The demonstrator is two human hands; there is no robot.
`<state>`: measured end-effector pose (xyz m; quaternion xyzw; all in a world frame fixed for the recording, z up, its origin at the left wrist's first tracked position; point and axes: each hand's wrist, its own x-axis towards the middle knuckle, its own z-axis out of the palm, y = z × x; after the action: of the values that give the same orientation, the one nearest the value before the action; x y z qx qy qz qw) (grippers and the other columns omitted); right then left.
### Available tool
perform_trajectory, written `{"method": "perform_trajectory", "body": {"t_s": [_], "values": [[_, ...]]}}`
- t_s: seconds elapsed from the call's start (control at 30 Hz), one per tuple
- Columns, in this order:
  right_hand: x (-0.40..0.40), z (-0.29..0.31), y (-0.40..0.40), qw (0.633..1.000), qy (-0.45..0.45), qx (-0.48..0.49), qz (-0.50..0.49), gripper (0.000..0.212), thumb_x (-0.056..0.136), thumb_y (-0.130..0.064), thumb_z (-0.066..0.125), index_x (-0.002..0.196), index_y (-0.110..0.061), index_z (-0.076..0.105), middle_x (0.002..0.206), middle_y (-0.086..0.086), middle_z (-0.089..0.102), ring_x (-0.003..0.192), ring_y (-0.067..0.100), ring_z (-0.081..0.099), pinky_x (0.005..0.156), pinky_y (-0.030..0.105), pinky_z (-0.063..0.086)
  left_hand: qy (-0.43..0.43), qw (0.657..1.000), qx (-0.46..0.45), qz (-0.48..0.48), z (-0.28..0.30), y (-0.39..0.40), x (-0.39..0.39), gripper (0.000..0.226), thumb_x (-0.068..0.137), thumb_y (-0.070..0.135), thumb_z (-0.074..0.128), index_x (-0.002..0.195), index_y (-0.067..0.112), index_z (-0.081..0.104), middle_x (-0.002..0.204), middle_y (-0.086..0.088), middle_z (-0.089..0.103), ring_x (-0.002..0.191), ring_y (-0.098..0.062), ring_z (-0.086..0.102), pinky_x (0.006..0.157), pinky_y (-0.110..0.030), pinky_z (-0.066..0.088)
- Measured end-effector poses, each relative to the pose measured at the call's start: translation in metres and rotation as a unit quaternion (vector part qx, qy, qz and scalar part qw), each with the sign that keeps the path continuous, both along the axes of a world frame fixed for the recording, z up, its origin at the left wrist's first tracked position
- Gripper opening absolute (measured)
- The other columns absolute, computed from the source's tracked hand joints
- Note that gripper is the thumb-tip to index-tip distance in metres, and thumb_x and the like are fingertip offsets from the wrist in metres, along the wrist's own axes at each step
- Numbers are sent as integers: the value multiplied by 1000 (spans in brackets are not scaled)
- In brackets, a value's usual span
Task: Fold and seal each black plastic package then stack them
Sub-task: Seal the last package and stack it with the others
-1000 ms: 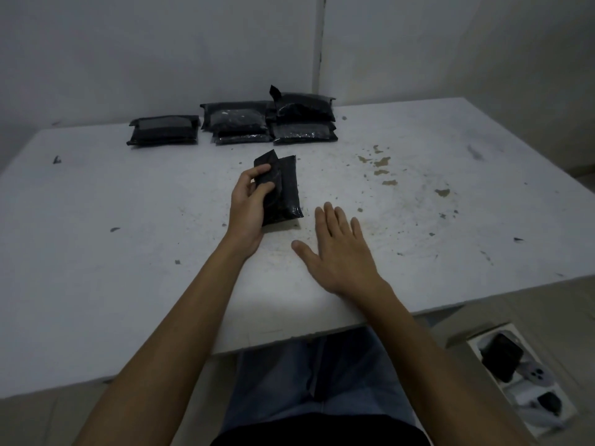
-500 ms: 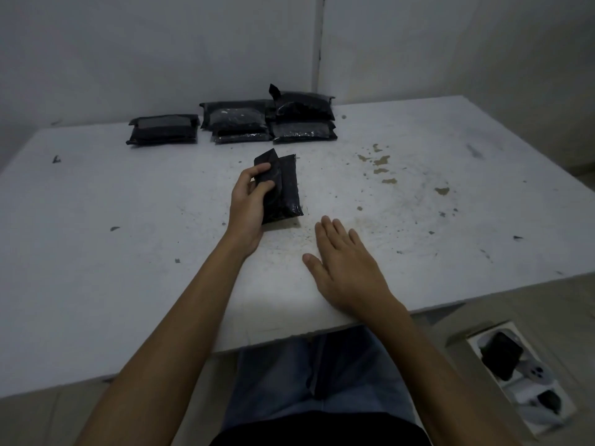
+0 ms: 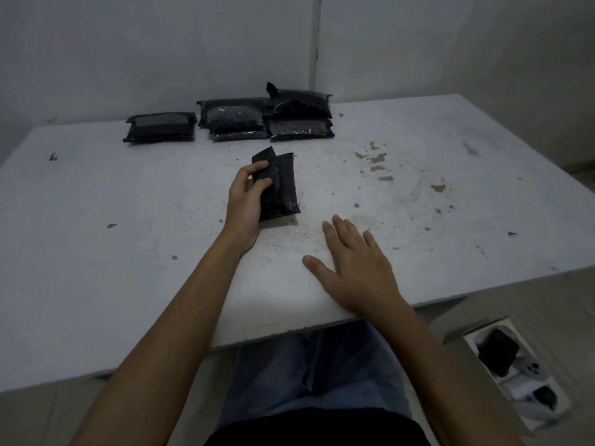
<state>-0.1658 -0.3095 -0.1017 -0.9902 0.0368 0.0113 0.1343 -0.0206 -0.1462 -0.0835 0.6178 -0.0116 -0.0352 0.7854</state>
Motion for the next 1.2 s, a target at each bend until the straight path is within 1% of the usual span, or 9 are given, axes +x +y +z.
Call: {"method": "perform_trajectory", "body": {"t_s": [0.17,0.3,0.67,0.77,0.83,0.93,1.0,1.07,1.2], "values": [[5,3,-5,999,8,3,-39,91,96,-78,17,165,-20,1,172,-2,-7,158,13,-7,128,39,-5,-4,1000,2,1,0,0,0,30,102,3,52,126,16,65,123,-9,68,104,-20,69,76,-31,59],[12,3,-10,998,8,-2,-56,94,95,-79,16,165,-18,1,173,-1,-6,158,14,-6,129,42,-4,-3,1000,6,-1,-1,-1,0,30,102,4,53,127,16,65,123,-9,69,108,-23,69,84,-38,61],[23,1,-16,996,-16,-23,-83,94,98,-75,17,164,-9,1,172,8,-1,159,21,-1,129,41,1,-7,1000,11,-5,0,-2,0,31,102,1,52,128,13,64,121,-4,69,105,-18,69,78,-29,59],[18,-4,-12,996,-43,-14,-81,87,102,-67,19,163,-6,12,172,11,8,159,23,8,129,41,7,-6,1000,13,-8,0,-2,0,31,102,2,52,129,12,63,120,-4,69,102,-16,70,77,-28,59],[16,-6,-13,993,-80,-17,-80,78,105,-59,28,159,-3,30,168,15,23,155,27,23,127,44,20,-4,1000,14,-10,0,-2,0,31,102,2,51,129,13,63,119,-3,69,100,-15,71,76,-29,60],[21,-4,-19,986,-146,-6,-85,52,103,-47,47,120,-1,63,141,17,58,127,29,51,104,43,44,-4,1000,16,-10,1,-2,0,30,103,2,52,128,14,64,120,-5,69,100,-16,70,76,-29,59],[28,3,-21,981,-158,15,-110,39,101,-41,50,96,-5,63,121,14,62,109,27,53,91,41,46,-1,1000,16,-9,1,-2,-1,30,102,3,52,128,14,64,118,-5,69,97,-14,71,74,-28,59],[33,7,-21,978,-155,17,-135,37,100,-39,51,97,-4,62,115,13,57,104,27,49,88,42,44,2,1000,16,-7,2,-2,-1,31,102,2,52,128,14,64,117,-5,69,93,-12,72,73,-28,59],[41,8,-22,975,-140,40,-170,44,99,-42,53,116,-4,62,121,13,50,112,30,45,94,42,41,4,1000,15,-9,3,-2,-2,31,102,2,52,128,14,64,118,-7,70,92,-12,72,71,-27,59]]}}
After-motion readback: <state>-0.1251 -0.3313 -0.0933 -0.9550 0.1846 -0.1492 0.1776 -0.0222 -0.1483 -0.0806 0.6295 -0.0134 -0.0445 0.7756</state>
